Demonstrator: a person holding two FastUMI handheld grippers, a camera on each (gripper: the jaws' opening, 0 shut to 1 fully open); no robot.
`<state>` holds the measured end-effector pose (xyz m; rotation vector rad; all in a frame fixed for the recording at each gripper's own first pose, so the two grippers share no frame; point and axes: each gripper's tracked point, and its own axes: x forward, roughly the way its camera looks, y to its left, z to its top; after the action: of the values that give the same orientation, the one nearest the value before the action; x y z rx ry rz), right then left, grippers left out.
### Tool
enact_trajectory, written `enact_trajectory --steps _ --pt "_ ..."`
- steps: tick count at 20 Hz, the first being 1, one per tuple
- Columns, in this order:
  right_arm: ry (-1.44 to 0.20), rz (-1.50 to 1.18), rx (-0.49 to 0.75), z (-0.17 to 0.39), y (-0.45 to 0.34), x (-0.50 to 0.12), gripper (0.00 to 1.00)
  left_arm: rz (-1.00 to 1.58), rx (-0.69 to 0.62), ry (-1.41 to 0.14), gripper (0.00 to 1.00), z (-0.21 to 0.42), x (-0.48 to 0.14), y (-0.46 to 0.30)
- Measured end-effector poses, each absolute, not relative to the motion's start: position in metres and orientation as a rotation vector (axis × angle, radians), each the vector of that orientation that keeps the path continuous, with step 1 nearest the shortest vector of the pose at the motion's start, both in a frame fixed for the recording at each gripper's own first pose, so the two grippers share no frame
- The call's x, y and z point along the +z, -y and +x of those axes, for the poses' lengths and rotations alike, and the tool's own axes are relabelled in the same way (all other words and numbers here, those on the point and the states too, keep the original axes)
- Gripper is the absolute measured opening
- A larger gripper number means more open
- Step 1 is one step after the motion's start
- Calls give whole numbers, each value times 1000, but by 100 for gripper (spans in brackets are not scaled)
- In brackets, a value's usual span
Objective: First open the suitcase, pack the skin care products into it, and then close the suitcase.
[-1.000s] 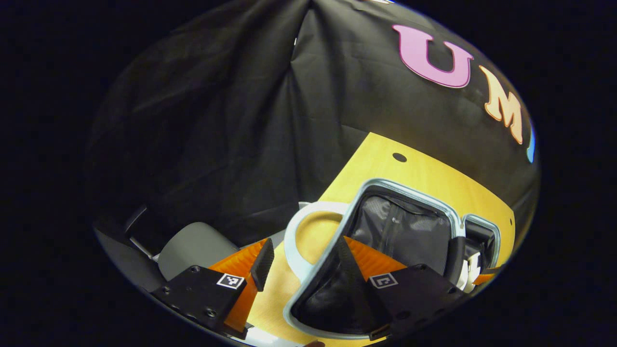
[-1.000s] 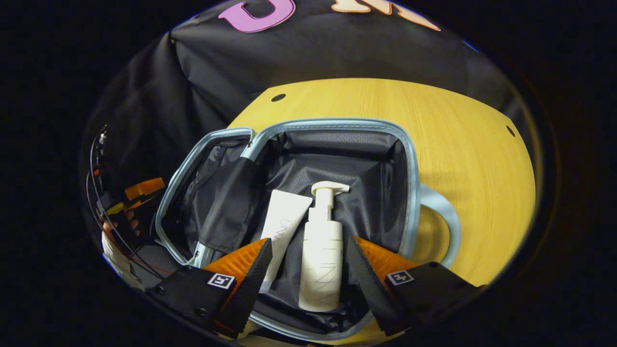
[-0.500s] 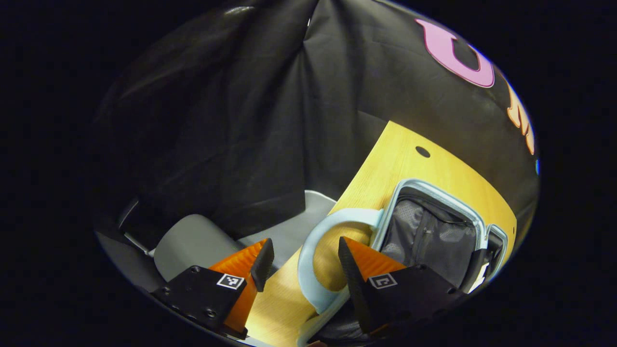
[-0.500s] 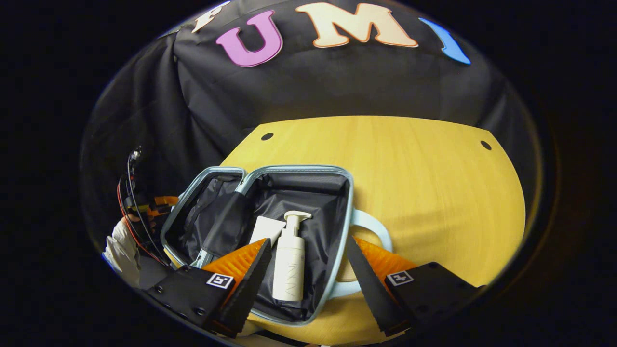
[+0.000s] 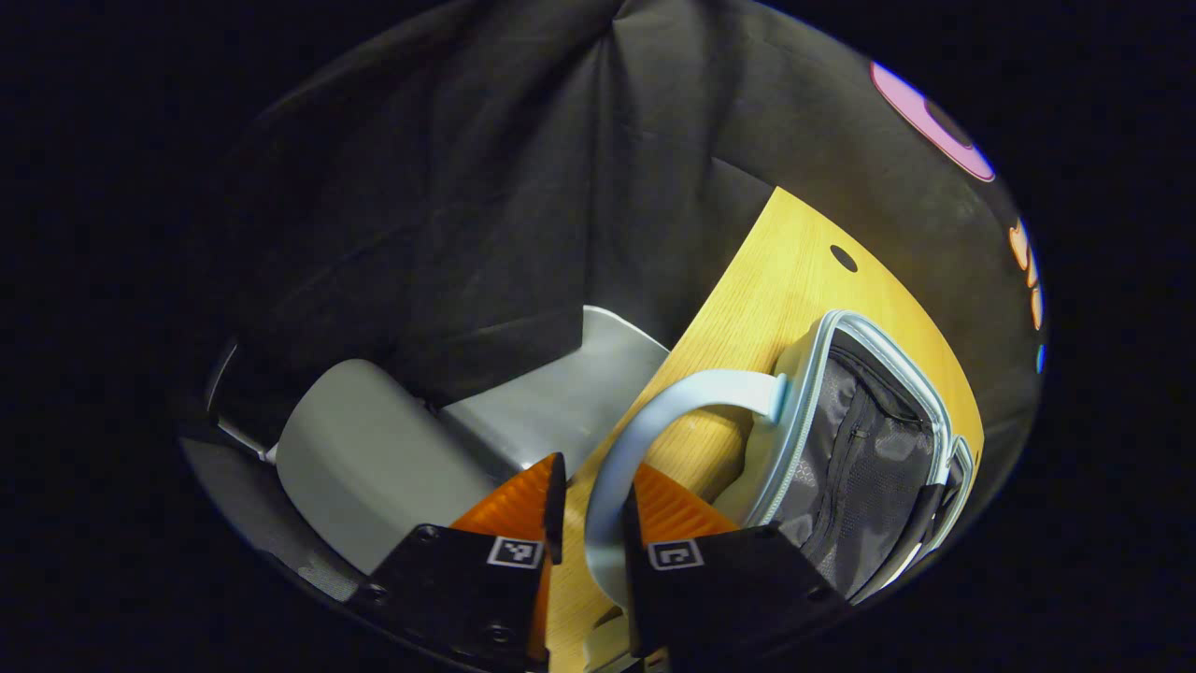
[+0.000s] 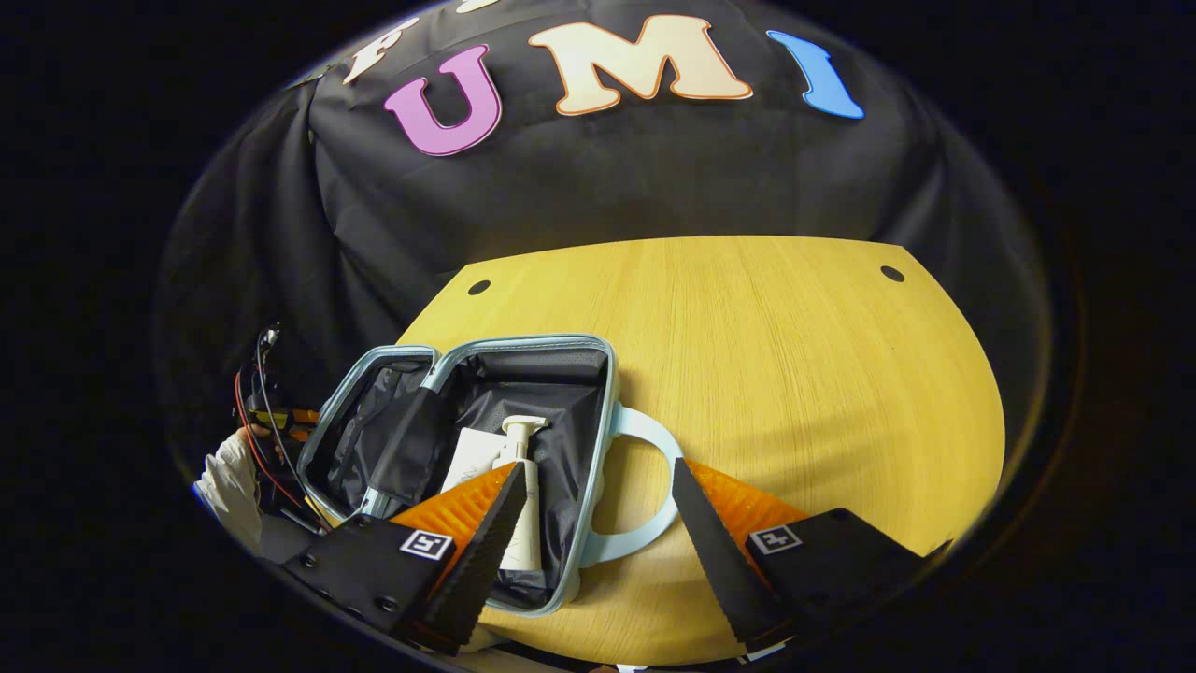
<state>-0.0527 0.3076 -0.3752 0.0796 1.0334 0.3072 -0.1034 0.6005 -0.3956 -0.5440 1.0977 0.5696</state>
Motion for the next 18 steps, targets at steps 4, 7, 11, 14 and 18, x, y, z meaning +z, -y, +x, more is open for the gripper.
enact_trajectory --steps 4,7,11,14,18 --pt "-1011 96 309 -51 -302 -369 99 -489 536 -1040 2 -95 -357 -596" --pt "-995 109 329 -50 -302 -363 97 -490 508 -938 1 -82 -303 -597" --pt "-959 130 366 -50 -300 -354 99 -510 417 -773 0 -54 -217 -560" --pt "-929 150 383 -46 -292 -347 99 -462 356 -709 0 -40 -173 -522" --pt "-899 157 377 -42 -268 -339 96 -369 213 -639 0 -11 -123 -459"
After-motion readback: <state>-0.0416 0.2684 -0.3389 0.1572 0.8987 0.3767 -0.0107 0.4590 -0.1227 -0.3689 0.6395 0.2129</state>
